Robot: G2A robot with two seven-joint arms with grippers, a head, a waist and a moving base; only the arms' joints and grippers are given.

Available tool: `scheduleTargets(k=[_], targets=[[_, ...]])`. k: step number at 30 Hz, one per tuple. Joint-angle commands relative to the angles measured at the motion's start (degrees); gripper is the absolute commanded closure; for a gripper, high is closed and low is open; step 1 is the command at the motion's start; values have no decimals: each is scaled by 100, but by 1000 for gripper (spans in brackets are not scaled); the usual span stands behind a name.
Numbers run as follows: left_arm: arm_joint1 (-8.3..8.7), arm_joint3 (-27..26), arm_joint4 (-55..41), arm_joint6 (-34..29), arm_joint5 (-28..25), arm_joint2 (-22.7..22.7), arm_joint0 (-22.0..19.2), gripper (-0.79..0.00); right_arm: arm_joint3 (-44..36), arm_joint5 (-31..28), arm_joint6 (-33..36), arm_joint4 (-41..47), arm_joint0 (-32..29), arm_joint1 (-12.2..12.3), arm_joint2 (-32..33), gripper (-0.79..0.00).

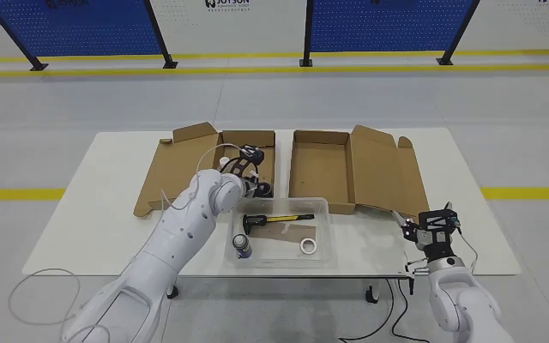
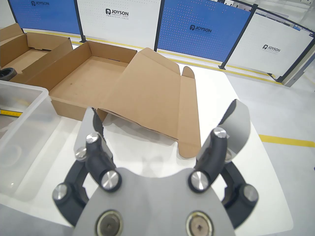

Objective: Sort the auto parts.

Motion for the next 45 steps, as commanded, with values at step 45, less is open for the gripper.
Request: scheduleTargets(k=[45], targets=[[1045, -5317, -907, -3173, -1997, -2131, 2929, -570, 0, 0, 0, 0, 0, 0, 0, -785]])
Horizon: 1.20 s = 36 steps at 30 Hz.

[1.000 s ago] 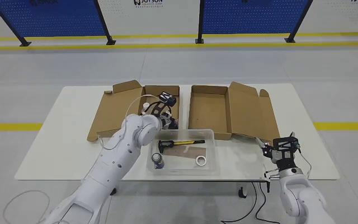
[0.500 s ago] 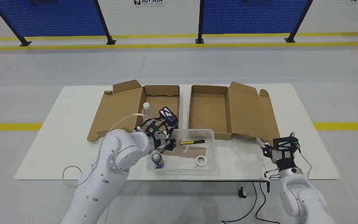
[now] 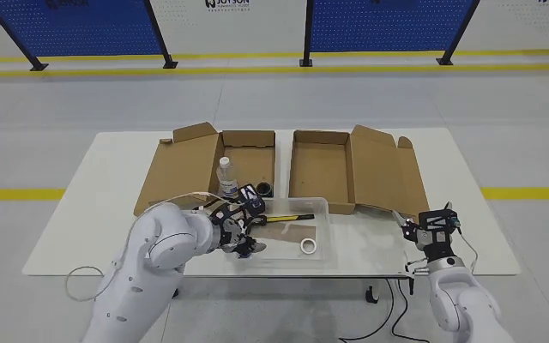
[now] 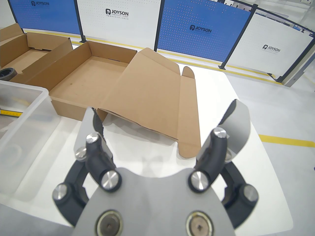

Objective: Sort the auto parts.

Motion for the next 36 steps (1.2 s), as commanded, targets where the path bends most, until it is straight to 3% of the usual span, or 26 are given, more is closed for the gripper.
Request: scheduleTargets(k=[1, 5, 10, 15, 36], targets=[[66, 5, 61, -43, 55, 80, -23, -579, 0, 0, 0, 0, 0, 0, 0, -785], [213, 90, 157, -101, 113, 281, -131, -625, 0, 0, 0, 0, 0, 0, 0, -785], [370, 233, 198, -109, 122, 542, -337, -610, 0, 0, 0, 0, 0, 0, 0, -785], [490, 445, 202, -91, 104, 781, -554, -508, 0, 0, 0, 0, 0, 0, 0, -785], [987, 938, -69, 53, -40, 1856, -1427, -456, 0, 0, 0, 0, 0, 0, 0, -785]])
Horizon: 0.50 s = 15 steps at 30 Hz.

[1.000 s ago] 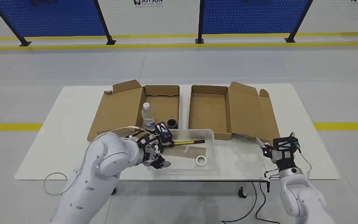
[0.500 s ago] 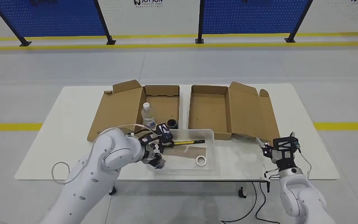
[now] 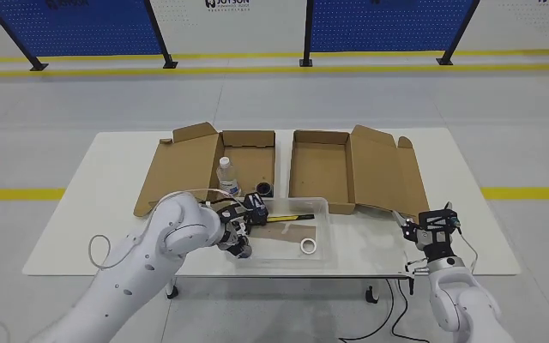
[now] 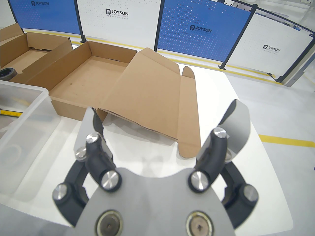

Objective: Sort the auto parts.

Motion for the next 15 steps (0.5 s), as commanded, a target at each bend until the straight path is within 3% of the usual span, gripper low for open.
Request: scheduleTargets(k=[1, 3, 10, 15], targets=[[38, 50, 31, -7, 7, 95, -86, -462, 0, 0, 0, 0, 0, 0, 0, -785], [72, 96, 143, -35, 35, 217, -165, -496, 0, 0, 0, 0, 0, 0, 0, -785], [128, 178, -44, 46, -46, 421, -326, -505, 0, 0, 0, 0, 0, 0, 0, -785], [140, 261, -8, 111, -111, 572, -436, -425, 0, 0, 0, 0, 0, 0, 0, -785]])
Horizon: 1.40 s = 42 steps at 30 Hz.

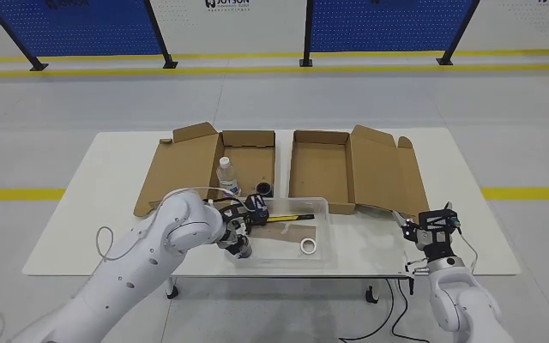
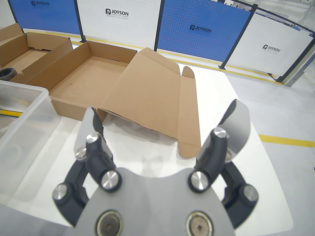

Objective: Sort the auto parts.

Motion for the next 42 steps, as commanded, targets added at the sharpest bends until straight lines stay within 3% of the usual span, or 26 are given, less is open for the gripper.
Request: scheduleTargets(k=[1, 12, 26, 42], targets=[[5, 46, 45, 36, -35, 81, -49, -422, 0, 0, 0, 0, 0, 0, 0, -785], [22, 231, -6, 138, -138, 429, -311, -391, 0, 0, 0, 0, 0, 0, 0, -785], [35, 480, -289, 145, -144, 766, -627, -493, 0, 0, 0, 0, 0, 0, 0, -785], [-35, 775, -371, 227, -226, 1160, -892, -434, 0, 0, 0, 0, 0, 0, 0, -785]])
